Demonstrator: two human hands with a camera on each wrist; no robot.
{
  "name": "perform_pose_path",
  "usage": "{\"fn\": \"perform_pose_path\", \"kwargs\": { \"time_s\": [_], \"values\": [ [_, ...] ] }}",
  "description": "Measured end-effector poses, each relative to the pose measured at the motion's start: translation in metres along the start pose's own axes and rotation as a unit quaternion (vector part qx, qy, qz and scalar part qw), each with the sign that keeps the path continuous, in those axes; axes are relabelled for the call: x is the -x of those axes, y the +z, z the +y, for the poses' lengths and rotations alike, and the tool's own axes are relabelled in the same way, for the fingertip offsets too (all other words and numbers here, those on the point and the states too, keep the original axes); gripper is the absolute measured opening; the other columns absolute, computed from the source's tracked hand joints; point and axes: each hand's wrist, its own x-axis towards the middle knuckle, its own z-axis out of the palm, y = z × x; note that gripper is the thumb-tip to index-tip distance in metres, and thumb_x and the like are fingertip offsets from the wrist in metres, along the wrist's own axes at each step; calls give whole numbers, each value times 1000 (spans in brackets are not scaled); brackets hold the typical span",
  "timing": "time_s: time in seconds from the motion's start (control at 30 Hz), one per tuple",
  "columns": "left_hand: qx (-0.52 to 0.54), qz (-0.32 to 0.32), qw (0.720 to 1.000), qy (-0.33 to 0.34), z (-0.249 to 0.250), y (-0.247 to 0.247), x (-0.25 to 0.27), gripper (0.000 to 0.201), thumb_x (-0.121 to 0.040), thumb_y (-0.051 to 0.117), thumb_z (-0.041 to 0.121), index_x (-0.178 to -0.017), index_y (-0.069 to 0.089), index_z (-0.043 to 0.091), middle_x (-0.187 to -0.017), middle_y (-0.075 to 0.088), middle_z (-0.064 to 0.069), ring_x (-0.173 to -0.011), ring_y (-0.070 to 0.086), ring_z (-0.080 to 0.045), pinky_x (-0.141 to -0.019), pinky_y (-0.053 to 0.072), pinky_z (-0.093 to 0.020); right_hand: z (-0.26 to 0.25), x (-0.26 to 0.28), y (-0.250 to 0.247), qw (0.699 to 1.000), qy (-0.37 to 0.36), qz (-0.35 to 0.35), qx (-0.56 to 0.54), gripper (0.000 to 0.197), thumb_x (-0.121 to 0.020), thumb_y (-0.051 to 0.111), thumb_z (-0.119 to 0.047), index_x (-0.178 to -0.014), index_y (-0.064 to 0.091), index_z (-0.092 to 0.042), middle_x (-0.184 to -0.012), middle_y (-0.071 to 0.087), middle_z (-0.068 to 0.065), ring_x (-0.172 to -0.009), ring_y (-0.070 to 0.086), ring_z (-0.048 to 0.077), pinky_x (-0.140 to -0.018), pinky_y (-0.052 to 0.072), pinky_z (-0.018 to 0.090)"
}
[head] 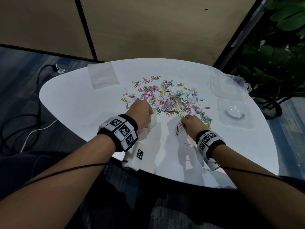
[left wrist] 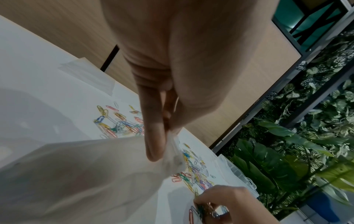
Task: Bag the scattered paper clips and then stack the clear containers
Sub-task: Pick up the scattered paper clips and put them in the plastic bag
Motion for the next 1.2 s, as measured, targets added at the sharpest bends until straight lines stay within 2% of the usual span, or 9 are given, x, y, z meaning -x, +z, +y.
{"fn": "perform_pose_path", "kwargs": {
  "time_s": [0.13, 0.3, 0.5, 0.63, 0.8, 0.9, 1.0, 1.13, 1.2],
  "values": [
    [-15, -9, 1000, 11, 9, 8, -2, 33, -87, 61, -5, -115, 73, 7, -103, 75, -16, -97, 72, -29, -97, 56, -37, 7, 1, -12, 991, 87, 36, -99, 21, -86, 58, 0, -93, 74, -10, -94, 70, 9, -86, 65, 27, -72, 47, 25],
    [-36, -3, 999, 25, 22, 10, -1, 32, -90, 61, -1, -118, 72, 9, -105, 74, -14, -99, 72, -27, -100, 54, -37, 28, 5, -33, 892, 276, 54, -354, 10, -77, 77, -13, -86, 78, -19, -84, 74, -1, -77, 68, 12, -79, 50, 15],
    [11, 16, 1000, 8, 39, 25, 1, 30, -95, 53, -2, -120, 69, 3, -106, 73, -16, -82, 75, -30, -84, 61, -40, 10, 17, -69, 514, 245, 59, -820, 20, -84, 68, 8, -105, 68, 7, -98, 70, 18, -87, 68, 25, -74, 60, 24],
    [13, 24, 1000, 7, 51, 41, -1, 26, -91, 56, -3, -104, 74, 10, -90, 74, -18, -85, 75, -34, -85, 61, -42, -23, 25, -83, 428, 180, -8, -886, 18, -90, 61, 5, -108, 63, 3, -110, 66, 15, -94, 66, 21, -71, 58, 20],
    [50, 66, 997, 2, 62, 52, -6, 22, -90, 61, 0, -108, 75, 3, -99, 75, -19, -91, 74, -34, -86, 61, -43, -55, 29, -67, 520, 245, 5, -818, 21, -85, 63, 7, -105, 70, 4, -95, 73, 14, -86, 71, 23, -84, 59, 33],
    [48, 75, 996, 9, 66, 56, -8, 21, -92, 59, 1, -104, 76, 3, -105, 75, -17, -93, 73, -31, -88, 60, -41, -57, 25, -62, 695, 251, 42, -673, 23, -82, 60, 3, -98, 75, -4, -92, 75, 9, -82, 70, 25, -83, 60, 35],
    [32, 69, 997, 23, 68, 58, -12, 22, -90, 59, 0, -103, 77, 4, -105, 75, -17, -96, 72, -31, -88, 60, -41, -55, 30, -75, 847, 191, 76, -491, 28, -86, 54, -1, -99, 76, -9, -85, 69, 3, -75, 62, 19, -58, 47, 16],
    [11, 51, 998, 33, 67, 56, -17, 23, -89, 59, 0, -94, 80, 7, -93, 77, -14, -88, 73, -30, -84, 61, -41, -52, 27, -80, 928, 95, 11, -359, 28, -91, 47, -3, -92, 74, -11, -81, 64, 9, -71, 56, 22, -60, 39, 22],
    [15, 55, 998, 31, 63, 52, -20, 23, -90, 60, -1, -94, 80, 8, -92, 77, -14, -84, 74, -29, -81, 62, -41, -50, 24, -84, 923, 49, -40, -381, 29, -94, 44, -5, -94, 71, -16, -90, 68, 10, -79, 62, 26, -67, 47, 27]
  ]
}}
